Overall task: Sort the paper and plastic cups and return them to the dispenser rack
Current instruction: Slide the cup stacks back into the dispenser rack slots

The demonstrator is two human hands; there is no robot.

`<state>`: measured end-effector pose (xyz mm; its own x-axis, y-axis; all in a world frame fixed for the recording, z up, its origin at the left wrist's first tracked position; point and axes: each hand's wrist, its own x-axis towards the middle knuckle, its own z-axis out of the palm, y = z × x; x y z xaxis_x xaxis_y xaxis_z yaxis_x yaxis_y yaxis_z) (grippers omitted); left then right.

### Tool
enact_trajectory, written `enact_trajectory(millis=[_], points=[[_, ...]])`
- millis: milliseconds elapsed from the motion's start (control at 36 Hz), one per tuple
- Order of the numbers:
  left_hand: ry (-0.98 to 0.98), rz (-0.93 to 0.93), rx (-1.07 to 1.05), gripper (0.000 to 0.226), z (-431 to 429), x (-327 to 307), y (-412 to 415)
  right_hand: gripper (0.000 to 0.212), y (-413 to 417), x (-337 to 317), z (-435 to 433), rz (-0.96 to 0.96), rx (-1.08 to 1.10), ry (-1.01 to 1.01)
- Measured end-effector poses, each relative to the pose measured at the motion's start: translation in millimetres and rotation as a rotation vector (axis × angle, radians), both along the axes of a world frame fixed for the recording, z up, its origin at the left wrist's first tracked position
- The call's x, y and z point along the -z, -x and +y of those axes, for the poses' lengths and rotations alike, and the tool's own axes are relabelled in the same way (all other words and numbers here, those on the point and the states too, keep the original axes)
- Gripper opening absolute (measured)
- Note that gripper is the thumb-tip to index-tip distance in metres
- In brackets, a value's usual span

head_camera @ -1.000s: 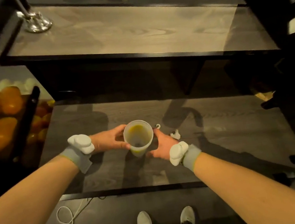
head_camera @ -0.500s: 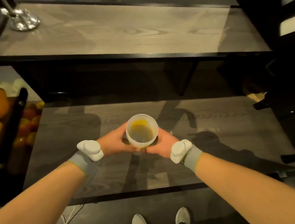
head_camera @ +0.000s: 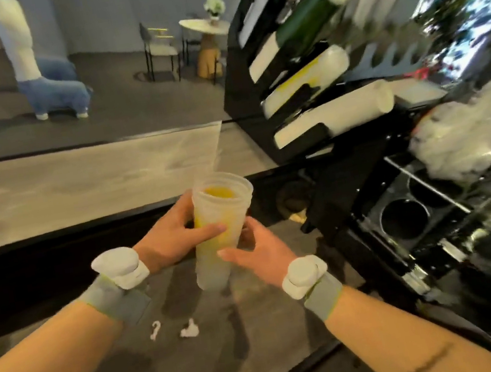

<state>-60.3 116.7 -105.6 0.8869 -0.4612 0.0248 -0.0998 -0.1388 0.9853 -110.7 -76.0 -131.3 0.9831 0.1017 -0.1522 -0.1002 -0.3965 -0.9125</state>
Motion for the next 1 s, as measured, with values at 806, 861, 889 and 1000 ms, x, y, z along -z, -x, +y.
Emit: enact_trajectory(millis=[806, 861, 889, 1000], points=[[-0.326, -0.620, -0.185, 0.048, -245.7, -187.7, -130.8, 0.047, -22.2, -298.0, -251.0, -0.476, 0.468, 0.290], [-0.412, -0.629, -0.194, 0.044, -258.5, -187.2, -141.7, 0.047, -35.5, -311.0, -256.9, -0.483, 0.451, 0.370], [-0.450, -0.624, -0.200, 0.044, -264.2, -186.5, -146.8, 0.046, -41.9, -315.1, -257.8, -0.481, 0.446, 0.400], [-0.544, -0.601, -0.228, 0.043, -275.9, -184.5, -162.4, 0.043, -64.6, -321.0, -259.1, -0.489, 0.450, 0.540]])
